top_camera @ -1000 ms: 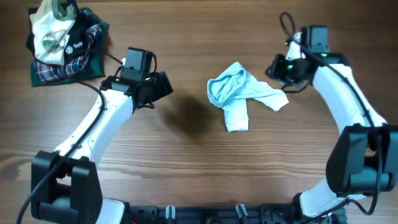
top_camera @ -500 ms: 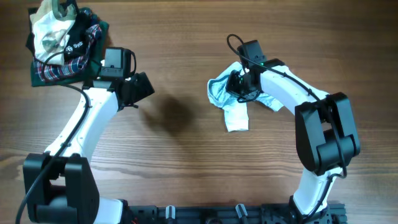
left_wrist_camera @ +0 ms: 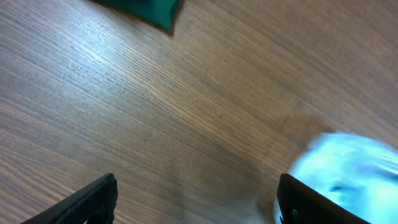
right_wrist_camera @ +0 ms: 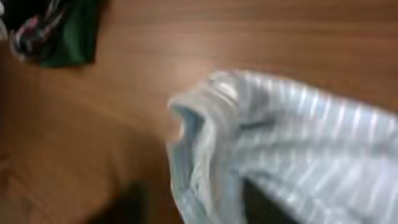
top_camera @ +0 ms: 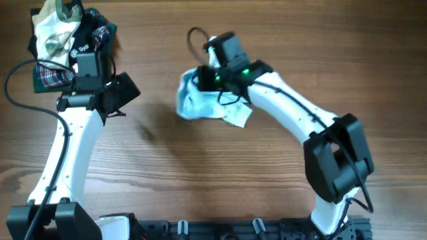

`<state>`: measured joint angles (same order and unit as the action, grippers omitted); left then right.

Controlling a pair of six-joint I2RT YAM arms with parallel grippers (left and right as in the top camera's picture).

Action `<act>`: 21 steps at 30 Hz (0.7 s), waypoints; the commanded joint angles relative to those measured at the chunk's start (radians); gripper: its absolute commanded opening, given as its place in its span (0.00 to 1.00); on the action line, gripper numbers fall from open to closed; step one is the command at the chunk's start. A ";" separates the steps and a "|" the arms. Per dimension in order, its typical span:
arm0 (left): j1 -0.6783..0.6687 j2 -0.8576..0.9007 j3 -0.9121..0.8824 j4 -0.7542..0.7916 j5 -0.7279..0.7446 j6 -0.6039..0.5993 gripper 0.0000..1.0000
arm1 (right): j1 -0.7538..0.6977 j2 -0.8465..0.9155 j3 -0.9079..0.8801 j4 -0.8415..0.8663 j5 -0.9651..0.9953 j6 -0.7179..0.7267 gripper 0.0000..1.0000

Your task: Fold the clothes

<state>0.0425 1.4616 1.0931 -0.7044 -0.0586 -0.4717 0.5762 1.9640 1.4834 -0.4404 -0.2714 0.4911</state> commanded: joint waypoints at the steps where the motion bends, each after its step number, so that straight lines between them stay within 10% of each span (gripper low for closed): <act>1: 0.007 -0.010 0.006 -0.012 -0.002 0.016 0.82 | -0.014 0.008 0.010 -0.040 0.049 -0.021 0.99; 6: 0.003 -0.010 0.006 -0.042 0.077 0.023 0.77 | -0.112 0.000 -0.005 -0.348 0.070 0.023 0.92; 8: -0.029 -0.010 0.006 -0.061 0.125 0.024 0.43 | -0.114 0.002 -0.049 -0.383 0.073 0.005 0.43; 10: -0.102 -0.008 0.006 -0.067 0.140 0.023 0.19 | -0.112 0.003 -0.128 -0.347 0.072 0.010 0.15; 13: -0.199 -0.008 0.006 -0.048 0.140 0.023 0.04 | -0.112 0.003 -0.232 -0.256 0.061 0.036 0.04; 21: -0.372 -0.006 0.006 0.075 0.140 -0.072 0.04 | -0.116 0.004 -0.382 -0.045 0.073 0.066 0.04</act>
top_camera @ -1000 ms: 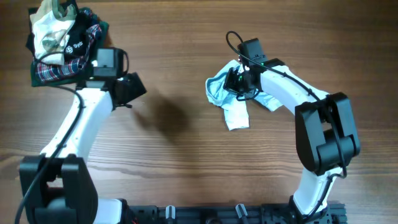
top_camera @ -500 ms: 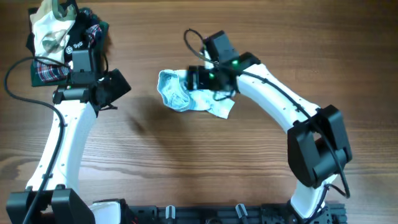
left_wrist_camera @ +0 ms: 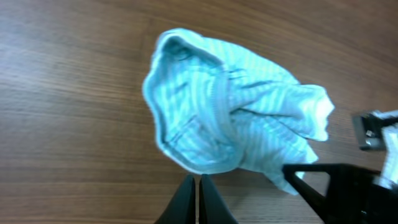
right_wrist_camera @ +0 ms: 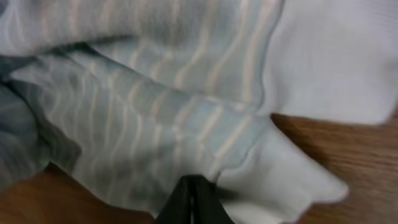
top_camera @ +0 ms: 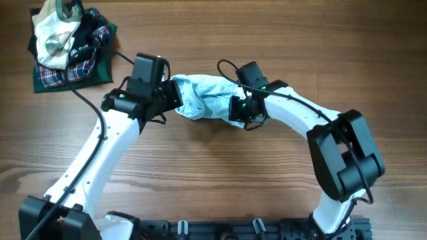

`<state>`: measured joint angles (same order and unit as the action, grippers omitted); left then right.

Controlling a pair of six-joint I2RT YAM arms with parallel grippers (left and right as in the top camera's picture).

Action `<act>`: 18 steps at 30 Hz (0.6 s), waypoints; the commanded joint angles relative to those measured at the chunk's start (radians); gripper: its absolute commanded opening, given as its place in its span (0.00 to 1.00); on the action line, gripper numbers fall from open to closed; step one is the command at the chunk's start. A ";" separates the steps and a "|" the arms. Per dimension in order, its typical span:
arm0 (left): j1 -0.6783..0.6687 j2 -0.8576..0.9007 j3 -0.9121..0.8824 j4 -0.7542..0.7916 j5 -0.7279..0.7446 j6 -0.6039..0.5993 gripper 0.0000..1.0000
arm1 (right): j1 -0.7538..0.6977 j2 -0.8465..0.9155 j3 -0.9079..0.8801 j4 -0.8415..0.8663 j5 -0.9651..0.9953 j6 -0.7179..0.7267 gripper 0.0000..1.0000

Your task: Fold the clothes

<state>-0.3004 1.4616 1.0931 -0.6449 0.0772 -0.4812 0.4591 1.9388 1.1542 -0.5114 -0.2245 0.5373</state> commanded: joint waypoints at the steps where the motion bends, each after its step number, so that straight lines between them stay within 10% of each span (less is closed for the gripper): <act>1: -0.048 0.001 0.006 0.017 0.004 -0.110 0.04 | 0.001 0.034 -0.057 0.042 0.026 0.023 0.04; 8: -0.140 0.206 0.006 0.117 0.117 -0.320 0.29 | 0.001 0.055 -0.057 0.075 0.026 0.035 0.04; 18: -0.143 0.334 0.006 0.168 0.058 -0.338 0.29 | 0.001 0.055 -0.057 0.078 0.025 0.030 0.04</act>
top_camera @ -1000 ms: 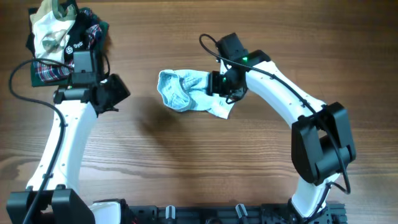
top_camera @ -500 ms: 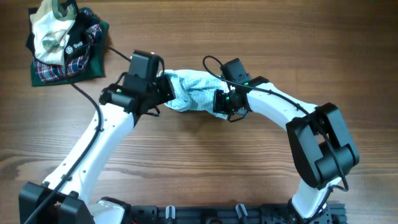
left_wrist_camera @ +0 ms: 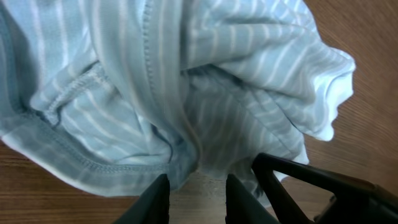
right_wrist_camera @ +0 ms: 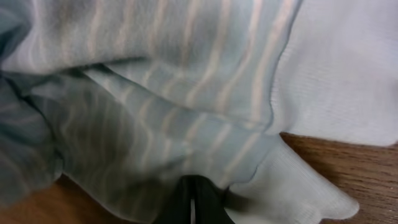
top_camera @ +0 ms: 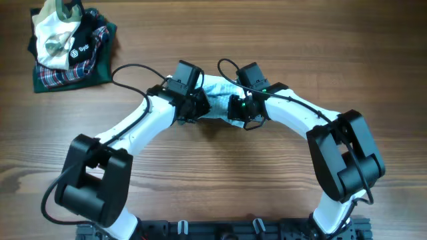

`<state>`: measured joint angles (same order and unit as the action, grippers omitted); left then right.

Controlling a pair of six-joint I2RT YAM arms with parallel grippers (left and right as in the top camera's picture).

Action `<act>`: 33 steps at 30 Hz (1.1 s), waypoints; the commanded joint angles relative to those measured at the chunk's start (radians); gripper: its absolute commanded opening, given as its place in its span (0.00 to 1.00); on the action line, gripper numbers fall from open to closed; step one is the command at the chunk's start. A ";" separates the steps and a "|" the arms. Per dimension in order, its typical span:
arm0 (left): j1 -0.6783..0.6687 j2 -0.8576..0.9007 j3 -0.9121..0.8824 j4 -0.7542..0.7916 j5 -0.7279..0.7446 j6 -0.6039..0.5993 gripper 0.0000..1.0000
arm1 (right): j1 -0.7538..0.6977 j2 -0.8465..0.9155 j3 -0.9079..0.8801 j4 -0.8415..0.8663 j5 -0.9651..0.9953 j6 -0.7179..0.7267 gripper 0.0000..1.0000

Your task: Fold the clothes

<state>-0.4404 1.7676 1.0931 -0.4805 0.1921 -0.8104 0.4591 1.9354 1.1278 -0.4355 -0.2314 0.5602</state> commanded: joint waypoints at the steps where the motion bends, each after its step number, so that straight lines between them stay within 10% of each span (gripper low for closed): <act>1: -0.003 0.033 0.006 0.003 -0.066 -0.007 0.29 | 0.001 0.058 -0.031 0.003 0.032 0.007 0.04; 7: -0.003 0.054 0.006 0.051 -0.096 0.101 0.27 | 0.001 0.058 -0.031 0.005 0.032 0.007 0.04; 9: -0.003 0.055 0.006 0.055 -0.097 0.101 0.04 | 0.001 0.058 -0.031 0.006 0.032 0.004 0.04; 20: -0.050 0.072 0.006 0.064 -0.156 0.176 0.22 | 0.001 0.058 -0.031 0.005 0.026 -0.003 0.04; 24: -0.052 0.077 0.006 0.066 -0.164 0.175 0.04 | 0.001 0.058 -0.031 0.005 0.025 -0.004 0.04; 33: 0.039 0.076 0.006 -0.016 -0.159 0.175 0.04 | 0.001 0.058 -0.031 0.006 0.025 -0.004 0.04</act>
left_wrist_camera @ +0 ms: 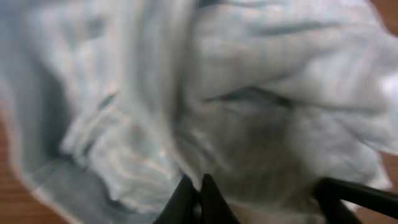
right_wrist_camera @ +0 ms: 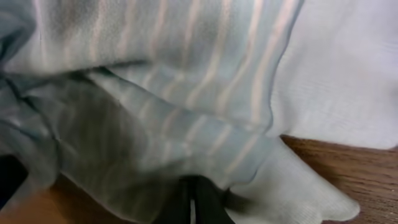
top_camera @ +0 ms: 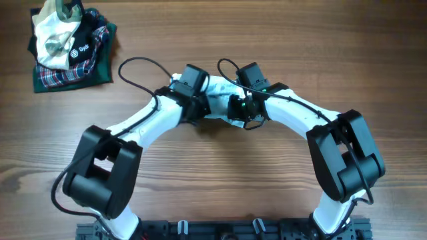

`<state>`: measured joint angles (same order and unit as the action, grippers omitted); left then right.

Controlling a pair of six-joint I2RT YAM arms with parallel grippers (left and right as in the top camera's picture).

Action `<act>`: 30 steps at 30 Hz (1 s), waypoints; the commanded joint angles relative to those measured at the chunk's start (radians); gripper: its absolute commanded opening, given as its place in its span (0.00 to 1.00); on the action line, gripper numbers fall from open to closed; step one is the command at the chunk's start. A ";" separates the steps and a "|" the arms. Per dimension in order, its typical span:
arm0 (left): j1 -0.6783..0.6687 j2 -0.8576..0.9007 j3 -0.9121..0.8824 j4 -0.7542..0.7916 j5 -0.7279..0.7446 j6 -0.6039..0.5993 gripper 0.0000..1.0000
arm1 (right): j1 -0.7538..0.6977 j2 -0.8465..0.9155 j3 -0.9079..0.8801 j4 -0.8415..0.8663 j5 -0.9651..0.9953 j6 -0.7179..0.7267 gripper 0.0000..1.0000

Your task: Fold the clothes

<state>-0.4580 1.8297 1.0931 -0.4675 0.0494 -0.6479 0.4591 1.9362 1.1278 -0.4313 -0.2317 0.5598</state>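
A crumpled light-blue striped garment [top_camera: 217, 91] lies at the table's middle, with both grippers at it. My left gripper [top_camera: 199, 107] is at its left side. In the left wrist view, which is blurred, the striped cloth [left_wrist_camera: 249, 81] fills the frame and the left gripper [left_wrist_camera: 198, 194] is shut with the fabric bunched around its tips. My right gripper [top_camera: 235, 109] is at the garment's right side. In the right wrist view the right gripper [right_wrist_camera: 191, 200] is shut under a fold of the striped cloth [right_wrist_camera: 186, 93], beside a white cuff [right_wrist_camera: 339, 81].
A pile of other clothes [top_camera: 67, 37] sits on a green cloth [top_camera: 50, 84] at the far left corner. The wooden table [top_camera: 267, 187] stretches bare toward the near edge. Black cables loop above both wrists.
The left gripper, whose fingers stood apart over the garment's hem, is now shut in the fabric and slightly further right. The right gripper stays shut on the cloth in the same place.
First the left gripper hung open by the clothes pile while the right held the striped garment near the middle. Then the left, shut, was beside the garment's left end. Later it stood open against the cloth, and now both grippers are shut on it.
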 commanded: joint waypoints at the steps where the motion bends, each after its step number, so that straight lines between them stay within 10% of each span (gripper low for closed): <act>1: 0.079 0.014 0.006 -0.042 -0.017 0.013 0.04 | 0.001 0.058 -0.031 0.001 0.025 -0.004 0.04; 14: 0.357 -0.028 0.007 -0.061 -0.011 0.148 0.04 | 0.001 0.058 -0.031 -0.003 0.027 -0.037 0.05; 16: 0.384 -0.028 0.007 -0.061 -0.010 0.148 0.08 | 0.001 0.058 -0.030 -0.023 0.039 -0.071 0.31; 20: 0.386 -0.028 0.007 -0.089 0.015 0.156 0.24 | -0.024 0.057 -0.024 -0.076 0.044 -0.116 0.46; 23: 0.377 -0.028 0.007 -0.130 0.078 0.178 0.28 | -0.060 0.057 -0.022 -0.123 0.045 -0.143 0.46; 30: 0.250 -0.028 0.006 -0.262 0.088 0.177 0.15 | -0.081 0.057 -0.022 -0.238 0.025 -0.167 0.12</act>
<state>-0.1444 1.8248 1.0931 -0.7010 0.1257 -0.4889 0.3813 1.9350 1.1561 -0.5934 -0.2680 0.4072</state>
